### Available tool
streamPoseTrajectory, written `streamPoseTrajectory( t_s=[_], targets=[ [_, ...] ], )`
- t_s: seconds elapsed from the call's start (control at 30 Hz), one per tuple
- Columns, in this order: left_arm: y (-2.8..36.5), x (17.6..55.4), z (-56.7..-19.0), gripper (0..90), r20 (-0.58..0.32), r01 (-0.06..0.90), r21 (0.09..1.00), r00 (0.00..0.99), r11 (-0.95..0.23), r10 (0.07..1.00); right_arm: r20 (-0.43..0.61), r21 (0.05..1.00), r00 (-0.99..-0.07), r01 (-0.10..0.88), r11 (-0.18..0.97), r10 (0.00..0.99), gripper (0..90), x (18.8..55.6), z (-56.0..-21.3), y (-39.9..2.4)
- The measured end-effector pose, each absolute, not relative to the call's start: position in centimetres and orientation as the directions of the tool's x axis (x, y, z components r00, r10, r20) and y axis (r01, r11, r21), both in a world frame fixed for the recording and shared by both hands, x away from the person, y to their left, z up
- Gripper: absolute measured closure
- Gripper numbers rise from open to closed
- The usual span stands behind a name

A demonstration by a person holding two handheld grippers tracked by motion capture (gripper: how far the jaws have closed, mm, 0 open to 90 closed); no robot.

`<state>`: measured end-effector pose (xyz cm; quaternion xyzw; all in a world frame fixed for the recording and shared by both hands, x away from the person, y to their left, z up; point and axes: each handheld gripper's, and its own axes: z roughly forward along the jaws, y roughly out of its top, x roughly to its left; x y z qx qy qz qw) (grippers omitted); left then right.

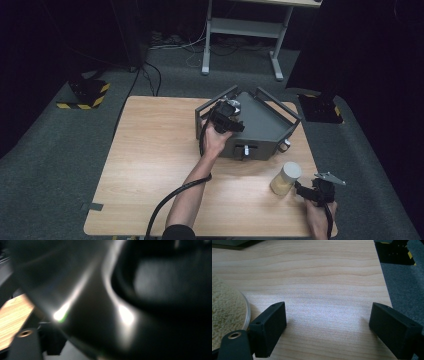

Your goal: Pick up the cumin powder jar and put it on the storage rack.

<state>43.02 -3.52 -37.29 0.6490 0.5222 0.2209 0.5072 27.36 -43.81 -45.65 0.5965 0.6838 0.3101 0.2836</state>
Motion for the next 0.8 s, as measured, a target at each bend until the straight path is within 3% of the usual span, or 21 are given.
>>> streamPoseTrajectory(
  t_s=[0.2,0.8],
  targets=[
    [-2.7,42.4,-37.3,5.7,-0.268,0.439,0.895,0.376,0.084,0.887,-0.018,0.762,-0.127,0.640,0.096,0.992,13.9,27.4,-45.6,-43.8],
    [0.6,38.7,-36.1,2.1,-0.282,0.410,0.908,0.435,0.091,0.855,-0.018,0.762,-0.126,0.640,0.095,0.992,13.9,27.5,-45.6,-43.8]
  ],
)
